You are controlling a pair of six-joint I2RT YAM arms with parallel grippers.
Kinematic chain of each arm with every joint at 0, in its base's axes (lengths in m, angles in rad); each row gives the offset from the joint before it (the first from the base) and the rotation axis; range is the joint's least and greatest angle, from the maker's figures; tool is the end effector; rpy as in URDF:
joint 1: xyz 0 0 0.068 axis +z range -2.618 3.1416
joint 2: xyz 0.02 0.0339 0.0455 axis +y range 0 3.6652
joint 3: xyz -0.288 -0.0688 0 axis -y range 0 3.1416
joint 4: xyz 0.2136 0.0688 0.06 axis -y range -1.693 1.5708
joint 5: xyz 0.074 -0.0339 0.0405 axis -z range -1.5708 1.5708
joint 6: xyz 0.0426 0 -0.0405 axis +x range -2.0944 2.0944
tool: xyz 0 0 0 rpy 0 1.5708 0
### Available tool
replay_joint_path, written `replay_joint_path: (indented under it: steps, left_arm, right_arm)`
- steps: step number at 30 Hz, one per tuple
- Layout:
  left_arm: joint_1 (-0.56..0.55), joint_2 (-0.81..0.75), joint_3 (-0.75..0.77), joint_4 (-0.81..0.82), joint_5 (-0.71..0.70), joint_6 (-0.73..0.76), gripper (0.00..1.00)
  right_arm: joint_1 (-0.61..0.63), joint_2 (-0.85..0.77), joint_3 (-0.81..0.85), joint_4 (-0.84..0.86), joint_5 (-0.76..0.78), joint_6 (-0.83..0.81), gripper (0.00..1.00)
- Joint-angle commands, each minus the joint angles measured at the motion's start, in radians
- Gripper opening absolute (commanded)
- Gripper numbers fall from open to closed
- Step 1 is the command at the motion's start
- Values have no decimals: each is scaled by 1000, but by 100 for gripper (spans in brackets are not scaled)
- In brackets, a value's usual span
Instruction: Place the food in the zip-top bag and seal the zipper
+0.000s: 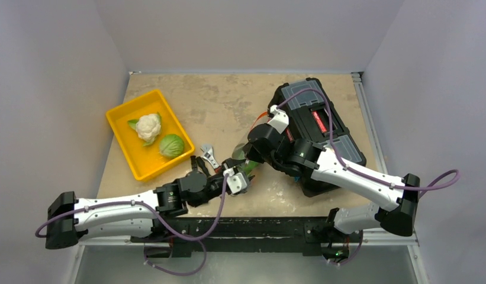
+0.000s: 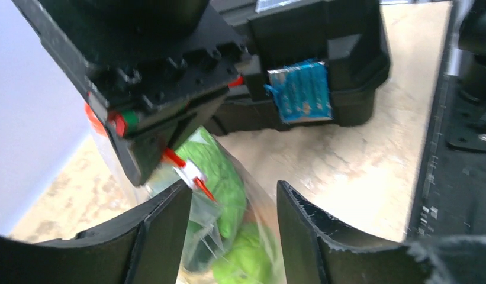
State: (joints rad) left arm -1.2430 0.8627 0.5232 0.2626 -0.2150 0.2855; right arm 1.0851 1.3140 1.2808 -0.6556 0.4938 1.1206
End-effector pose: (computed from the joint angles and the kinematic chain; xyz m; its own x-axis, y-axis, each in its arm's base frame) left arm 0.0631 -0.1574 0.3088 0.2175 0.2151 -0.9521 0.8288 0.4746 0.2965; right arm 0.1338 0.2103 0.3741 -0.6764 0.4169 -0.6072 0.0026 0.8258 0.5640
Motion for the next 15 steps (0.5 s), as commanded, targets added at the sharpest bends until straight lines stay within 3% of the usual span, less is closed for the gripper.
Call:
replay_joint_path:
  steps: [1,6,9,11,15]
  left_arm:
    - [-69,90,-10,314,-214,173,49]
    - [-115,159,0,400,-289,243,39]
    - [-126,178,12,405,-348,252,13]
    - [-129,171,16,400,-397,228,2]
    - [-128,149,29,325,-423,138,0]
  right_arm:
    - [0,-38,51,23,-6,44,0]
    - [0,-39,54,23,-14,44,0]
    - [-1,-42,53,29,-19,29,0]
    - [0,-47,48,31,-17,13,0]
    - [-1,-78,18,43,-3,-10,0]
